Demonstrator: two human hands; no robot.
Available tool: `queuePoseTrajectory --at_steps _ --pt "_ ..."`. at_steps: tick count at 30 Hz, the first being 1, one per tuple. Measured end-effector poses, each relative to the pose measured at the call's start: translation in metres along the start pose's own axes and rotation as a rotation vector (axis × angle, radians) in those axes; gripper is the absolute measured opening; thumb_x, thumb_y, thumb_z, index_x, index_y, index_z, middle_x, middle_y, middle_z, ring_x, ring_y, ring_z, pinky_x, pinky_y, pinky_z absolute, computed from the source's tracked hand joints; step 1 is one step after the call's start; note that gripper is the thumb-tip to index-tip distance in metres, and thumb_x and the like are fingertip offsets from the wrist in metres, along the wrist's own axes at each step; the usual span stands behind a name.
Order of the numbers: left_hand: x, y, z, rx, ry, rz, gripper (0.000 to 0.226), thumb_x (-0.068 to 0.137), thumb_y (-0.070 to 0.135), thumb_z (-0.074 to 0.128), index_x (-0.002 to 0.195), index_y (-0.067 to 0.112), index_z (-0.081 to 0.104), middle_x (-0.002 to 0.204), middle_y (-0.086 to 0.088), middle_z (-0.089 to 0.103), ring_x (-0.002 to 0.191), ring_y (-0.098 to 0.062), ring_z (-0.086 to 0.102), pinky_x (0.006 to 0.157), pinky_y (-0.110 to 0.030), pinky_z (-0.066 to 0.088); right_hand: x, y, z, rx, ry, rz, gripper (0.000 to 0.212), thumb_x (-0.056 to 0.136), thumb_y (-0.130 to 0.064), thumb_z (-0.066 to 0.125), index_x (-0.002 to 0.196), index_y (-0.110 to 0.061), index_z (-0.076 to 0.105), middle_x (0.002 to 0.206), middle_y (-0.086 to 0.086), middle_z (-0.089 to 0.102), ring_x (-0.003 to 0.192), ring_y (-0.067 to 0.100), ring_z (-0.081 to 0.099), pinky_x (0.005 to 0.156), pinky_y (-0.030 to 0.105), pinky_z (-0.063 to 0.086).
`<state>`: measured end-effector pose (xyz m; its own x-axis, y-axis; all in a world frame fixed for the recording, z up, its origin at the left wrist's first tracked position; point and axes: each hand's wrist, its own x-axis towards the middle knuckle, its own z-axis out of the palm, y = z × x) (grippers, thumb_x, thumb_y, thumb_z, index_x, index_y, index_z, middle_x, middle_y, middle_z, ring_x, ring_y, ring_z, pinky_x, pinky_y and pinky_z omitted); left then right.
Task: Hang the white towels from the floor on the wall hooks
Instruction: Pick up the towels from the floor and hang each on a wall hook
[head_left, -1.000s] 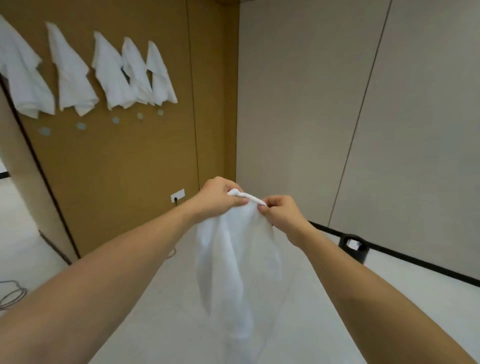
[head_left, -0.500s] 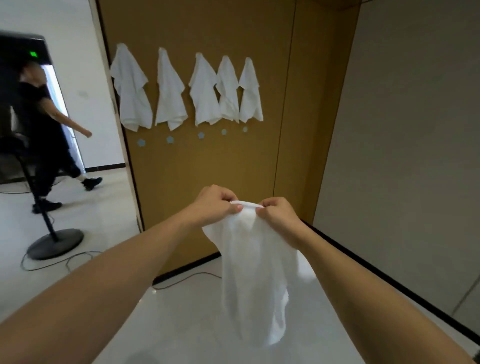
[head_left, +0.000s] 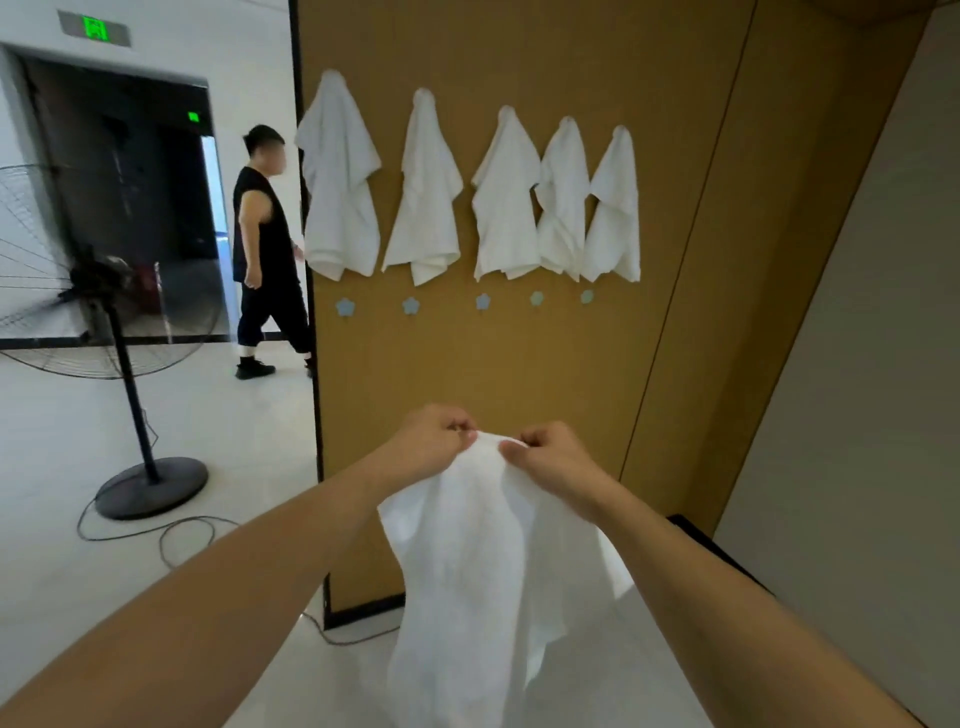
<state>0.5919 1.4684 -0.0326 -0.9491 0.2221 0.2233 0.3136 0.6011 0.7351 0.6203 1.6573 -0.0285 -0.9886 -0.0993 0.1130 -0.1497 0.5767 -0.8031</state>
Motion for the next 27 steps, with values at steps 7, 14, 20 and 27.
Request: queuePoseTrajectory --at_steps 7,14,20,27 --pt "0.11 -0.075 -0.071 0.097 0.038 -0.074 0.015 0.095 0.022 0.059 0.094 0.023 0.074 0.085 0.012 0.067 0.081 -0.008 0.062 0.063 -0.012 0.043 0.148 -0.01 0.04 0.005 -0.095 -0.013 0.024 0.092 -0.027 0.064 0.073 -0.014 0.056 0.065 -0.001 0.047 0.055 0.011 0.042 0.047 0.021 0.033" --pt "0.15 -0.16 -0.12 -0.031 0.138 -0.139 0.016 0.09 0.012 0.067 0.099 0.022 0.078 0.105 0.011 0.071 0.099 -0.005 0.064 0.087 -0.023 0.051 0.254 -0.013 0.103 0.176 -0.126 -0.078 0.011 0.089 -0.005 0.063 0.091 -0.015 0.068 0.085 0.004 0.063 0.076 0.014 0.056 0.062 0.024 0.045" --pt "0.207 -0.22 -0.162 -0.077 0.242 -0.183 0.026 0.092 0.007 0.065 0.085 0.026 0.081 0.096 0.013 0.074 0.094 -0.008 0.067 0.088 -0.027 0.053 0.356 -0.03 0.146 0.041 -0.26 -0.258 0.041 0.093 0.002 0.049 0.087 -0.024 0.08 0.089 -0.007 0.069 0.064 -0.001 0.057 0.053 0.01 0.043" --pt "0.308 -0.287 -0.183 0.211 0.315 -0.289 0.033 0.099 0.007 0.05 0.102 0.026 0.077 0.116 0.003 0.069 0.1 -0.015 0.063 0.093 -0.025 0.051 0.507 -0.032 0.199 -0.081 -0.294 -0.387 0.048 0.091 0.01 0.045 0.111 -0.021 0.076 0.114 0.003 0.069 0.074 0.003 0.058 0.056 0.005 0.041"
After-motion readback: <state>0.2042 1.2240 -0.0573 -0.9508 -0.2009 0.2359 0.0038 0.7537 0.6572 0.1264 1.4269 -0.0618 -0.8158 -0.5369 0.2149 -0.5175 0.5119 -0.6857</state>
